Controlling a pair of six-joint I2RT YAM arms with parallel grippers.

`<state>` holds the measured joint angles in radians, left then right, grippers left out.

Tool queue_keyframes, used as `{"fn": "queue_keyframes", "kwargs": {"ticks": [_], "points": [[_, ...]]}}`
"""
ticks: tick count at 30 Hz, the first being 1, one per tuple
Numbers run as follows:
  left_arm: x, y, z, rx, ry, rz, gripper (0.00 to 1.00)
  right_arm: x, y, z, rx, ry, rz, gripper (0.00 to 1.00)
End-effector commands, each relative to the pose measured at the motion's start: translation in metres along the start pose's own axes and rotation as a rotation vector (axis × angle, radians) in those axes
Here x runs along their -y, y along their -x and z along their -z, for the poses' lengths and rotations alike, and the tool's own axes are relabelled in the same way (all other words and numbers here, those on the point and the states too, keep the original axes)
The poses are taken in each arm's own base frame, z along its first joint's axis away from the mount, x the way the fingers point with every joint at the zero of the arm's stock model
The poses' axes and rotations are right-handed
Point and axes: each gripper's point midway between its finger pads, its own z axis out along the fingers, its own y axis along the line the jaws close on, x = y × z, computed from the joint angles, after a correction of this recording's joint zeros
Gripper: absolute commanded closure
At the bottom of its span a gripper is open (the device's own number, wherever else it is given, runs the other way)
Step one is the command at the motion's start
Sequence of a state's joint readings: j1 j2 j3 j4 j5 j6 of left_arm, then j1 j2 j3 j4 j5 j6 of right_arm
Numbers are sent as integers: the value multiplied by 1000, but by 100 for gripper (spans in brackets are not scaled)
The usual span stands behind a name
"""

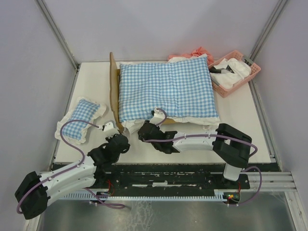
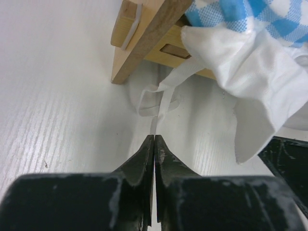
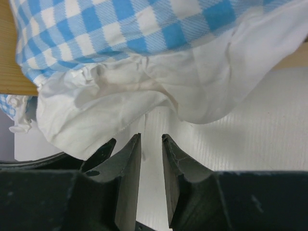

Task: Set up the pet bed
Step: Tie the ropes to the bed frame.

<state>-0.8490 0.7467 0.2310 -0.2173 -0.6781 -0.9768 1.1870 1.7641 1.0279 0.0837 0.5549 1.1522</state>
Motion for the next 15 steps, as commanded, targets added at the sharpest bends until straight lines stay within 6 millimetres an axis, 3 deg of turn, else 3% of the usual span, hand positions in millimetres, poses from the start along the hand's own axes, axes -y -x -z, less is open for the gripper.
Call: {"fn": "queue_keyframes", "kwargs": {"ticks": [1,5,15], "points": [[15,11,2,10,-34,-2,85,-3,10,-3,53,-36,-81,68],[20,-1,0,-47,-58,-65,66,8,16,0,89,-58,-69,68],[23,-8,-10,-81,-22,-157,62,15,22,5,114,-63,-34,68]]}}
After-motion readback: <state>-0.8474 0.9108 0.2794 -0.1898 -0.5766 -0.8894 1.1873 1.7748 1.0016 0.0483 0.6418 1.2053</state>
